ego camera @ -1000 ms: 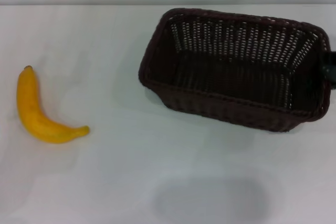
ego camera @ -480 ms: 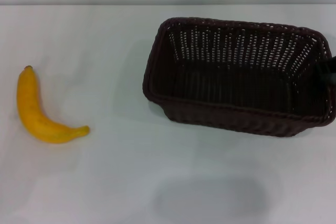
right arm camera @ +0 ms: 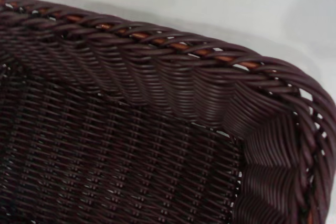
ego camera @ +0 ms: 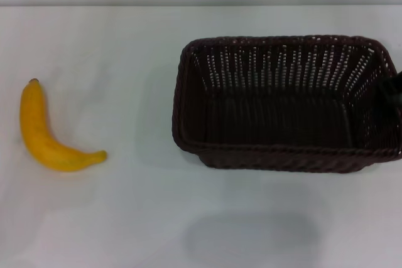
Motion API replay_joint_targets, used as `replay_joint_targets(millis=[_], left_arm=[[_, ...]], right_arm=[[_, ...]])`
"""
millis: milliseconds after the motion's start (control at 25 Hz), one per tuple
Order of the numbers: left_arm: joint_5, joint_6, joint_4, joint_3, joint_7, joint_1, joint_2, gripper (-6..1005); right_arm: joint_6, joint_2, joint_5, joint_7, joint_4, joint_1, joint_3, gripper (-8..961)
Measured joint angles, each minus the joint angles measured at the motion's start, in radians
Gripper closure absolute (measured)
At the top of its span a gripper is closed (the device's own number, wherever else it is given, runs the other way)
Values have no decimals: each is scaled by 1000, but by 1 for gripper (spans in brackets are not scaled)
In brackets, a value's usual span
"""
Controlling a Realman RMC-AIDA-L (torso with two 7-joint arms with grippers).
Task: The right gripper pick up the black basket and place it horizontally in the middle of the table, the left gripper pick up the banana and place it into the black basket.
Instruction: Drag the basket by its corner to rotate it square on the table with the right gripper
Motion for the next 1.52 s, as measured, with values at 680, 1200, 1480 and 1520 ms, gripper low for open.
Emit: replay_joint_targets(millis=[680, 1200, 1480, 1520], left_arm=[[2, -1, 0, 0, 0, 3, -1, 128], [1, -1, 1, 0, -1, 11, 10, 128], [1, -1, 10, 2, -3, 29, 10, 128], [0, -1, 16, 1, -3, 35, 10, 128]], right_arm=[[-121, 30, 19, 155, -138, -79, -262, 818], [-86, 25, 89, 188, -145, -51, -270, 715], [-69, 16, 100, 199, -165, -58, -233, 622], [-63, 14, 100, 201, -173, -61, -221, 609]])
